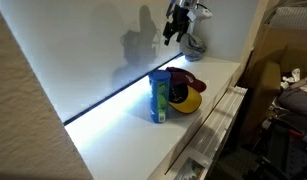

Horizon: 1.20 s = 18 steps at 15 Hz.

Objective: Pick the red cap, put it on the blue bottle, pick it again and put it on the windowsill

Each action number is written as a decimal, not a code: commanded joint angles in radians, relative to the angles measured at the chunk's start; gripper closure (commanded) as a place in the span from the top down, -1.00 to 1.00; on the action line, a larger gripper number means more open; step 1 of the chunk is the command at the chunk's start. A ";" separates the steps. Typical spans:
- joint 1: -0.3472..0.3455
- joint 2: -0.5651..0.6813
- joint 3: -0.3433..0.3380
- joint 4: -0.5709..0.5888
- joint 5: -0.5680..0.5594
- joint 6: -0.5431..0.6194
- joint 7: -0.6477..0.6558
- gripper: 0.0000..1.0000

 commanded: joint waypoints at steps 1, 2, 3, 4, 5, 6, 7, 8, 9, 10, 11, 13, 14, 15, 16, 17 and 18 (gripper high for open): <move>0.001 0.086 -0.100 0.099 -0.189 -0.090 0.153 1.00; -0.007 0.123 -0.116 0.136 -0.206 -0.143 0.170 1.00; -0.011 0.057 -0.083 0.056 -0.166 -0.070 0.129 1.00; -0.015 0.080 -0.101 0.078 -0.184 -0.096 0.143 1.00; -0.019 0.098 -0.109 0.095 -0.187 -0.105 0.145 1.00; -0.019 0.110 -0.112 0.106 -0.188 -0.110 0.146 1.00; -0.017 0.115 -0.111 0.113 -0.188 -0.114 0.149 1.00; -0.014 0.118 -0.111 0.117 -0.188 -0.116 0.151 1.00; -0.020 0.119 -0.098 0.122 -0.174 -0.124 0.119 1.00; -0.035 0.136 -0.070 0.143 -0.149 -0.155 0.036 1.00; -0.048 0.169 -0.042 0.173 -0.112 -0.194 -0.027 1.00; -0.028 0.134 -0.067 0.129 -0.142 -0.157 0.033 1.00; -0.028 0.143 -0.058 0.136 -0.135 -0.164 0.019 1.00; -0.028 0.151 -0.055 0.143 -0.134 -0.165 0.015 1.00; -0.028 0.156 -0.054 0.146 -0.134 -0.165 0.012 1.00; -0.030 0.158 -0.054 0.147 -0.134 -0.165 0.011 1.00; -0.016 0.193 -0.061 0.171 -0.161 -0.178 0.025 1.00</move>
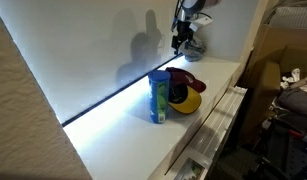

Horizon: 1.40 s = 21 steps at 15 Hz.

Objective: Pick the red cap, put it on the blue bottle, pick it again and put it on the windowsill

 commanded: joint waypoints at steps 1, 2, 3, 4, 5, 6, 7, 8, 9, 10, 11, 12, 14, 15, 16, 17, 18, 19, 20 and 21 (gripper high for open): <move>0.017 0.082 -0.002 0.050 -0.053 -0.037 0.020 1.00; 0.031 0.118 -0.014 0.062 -0.086 -0.043 0.050 1.00; 0.038 0.147 -0.016 0.070 -0.108 -0.057 0.057 1.00; 0.046 0.175 -0.023 0.078 -0.130 -0.056 0.078 1.00; 0.024 0.102 -0.001 0.022 -0.094 -0.029 0.053 1.00; 0.029 0.130 -0.003 0.028 -0.099 -0.023 0.062 1.00; 0.030 0.138 -0.002 0.029 -0.098 -0.020 0.062 1.00; 0.029 0.135 -0.002 0.031 -0.098 -0.020 0.062 1.00; 0.028 0.126 -0.002 0.031 -0.098 -0.021 0.062 1.00; 0.028 0.120 -0.002 0.032 -0.098 -0.022 0.062 1.00; 0.005 0.101 0.023 0.005 -0.049 0.032 0.048 1.00; -0.010 0.100 0.040 -0.003 0.003 0.072 0.051 1.00; -0.043 0.102 0.081 -0.010 0.117 0.123 0.016 1.00; -0.056 0.107 0.100 -0.004 0.172 0.134 0.004 1.00; -0.012 0.120 0.054 0.023 0.105 0.092 0.038 1.00; -0.022 0.121 0.066 0.023 0.135 0.101 0.029 1.00; -0.027 0.121 0.072 0.023 0.146 0.105 0.028 1.00; -0.030 0.121 0.074 0.023 0.149 0.107 0.028 1.00; -0.032 0.121 0.076 0.023 0.150 0.108 0.028 1.00; -0.019 0.149 0.063 0.057 0.128 0.073 0.043 1.00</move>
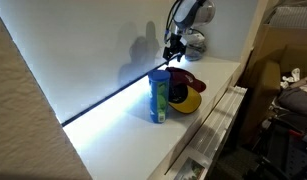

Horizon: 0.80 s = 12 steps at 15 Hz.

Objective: Pick the red cap, put it on the blue bottle, pick it again and put it on the windowsill

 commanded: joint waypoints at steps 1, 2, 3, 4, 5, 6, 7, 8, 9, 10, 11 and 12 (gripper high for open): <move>0.033 0.082 -0.033 0.098 -0.041 -0.112 0.052 1.00; 0.050 0.131 -0.053 0.149 -0.064 -0.186 0.093 1.00; 0.062 0.170 -0.068 0.185 -0.082 -0.226 0.136 1.00; 0.034 0.066 -0.035 0.073 -0.049 -0.148 0.077 1.00; 0.040 0.095 -0.040 0.094 -0.055 -0.156 0.090 1.00; 0.041 0.103 -0.039 0.097 -0.054 -0.149 0.090 1.00; 0.041 0.102 -0.039 0.097 -0.054 -0.149 0.090 1.00; 0.040 0.098 -0.039 0.097 -0.054 -0.149 0.090 1.00; 0.040 0.093 -0.039 0.097 -0.054 -0.149 0.090 1.00; 0.040 0.089 -0.039 0.097 -0.054 -0.149 0.090 1.00; 0.028 0.079 -0.024 0.076 -0.045 -0.114 0.053 1.00; 0.027 0.114 -0.023 0.120 -0.038 -0.147 0.059 1.00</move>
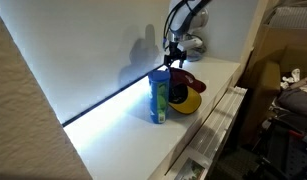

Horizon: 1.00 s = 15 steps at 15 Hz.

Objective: Pick the red cap, put it on the blue bottle, pick it again and put it on the windowsill

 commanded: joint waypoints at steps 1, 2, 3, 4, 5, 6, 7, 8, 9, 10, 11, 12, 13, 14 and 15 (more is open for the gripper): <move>-0.003 0.054 0.002 0.057 0.014 -0.041 0.006 1.00; 0.004 0.079 -0.006 0.085 0.004 -0.084 0.020 1.00; 0.001 0.022 -0.001 0.018 0.005 -0.026 0.007 1.00; 0.001 0.039 -0.001 0.033 0.005 -0.044 0.010 1.00; 0.001 0.055 -0.002 0.045 0.005 -0.049 0.011 1.00; 0.001 0.065 -0.002 0.054 0.005 -0.050 0.011 1.00; 0.001 0.072 -0.002 0.061 0.005 -0.051 0.011 0.76; 0.002 0.073 -0.004 0.061 0.003 -0.055 0.013 0.49; 0.001 0.070 -0.001 0.058 0.007 -0.057 0.012 0.36; 0.002 0.070 -0.003 0.059 0.006 -0.058 0.017 0.22; 0.001 0.070 -0.002 0.058 0.007 -0.057 0.016 0.08; 0.003 0.070 -0.004 0.057 0.005 -0.057 0.018 -0.05; 0.002 0.070 -0.004 0.058 0.005 -0.058 0.018 -0.23; 0.005 0.070 -0.007 0.057 0.002 -0.056 0.023 -0.34; 0.005 0.069 -0.008 0.057 0.002 -0.057 0.023 -0.50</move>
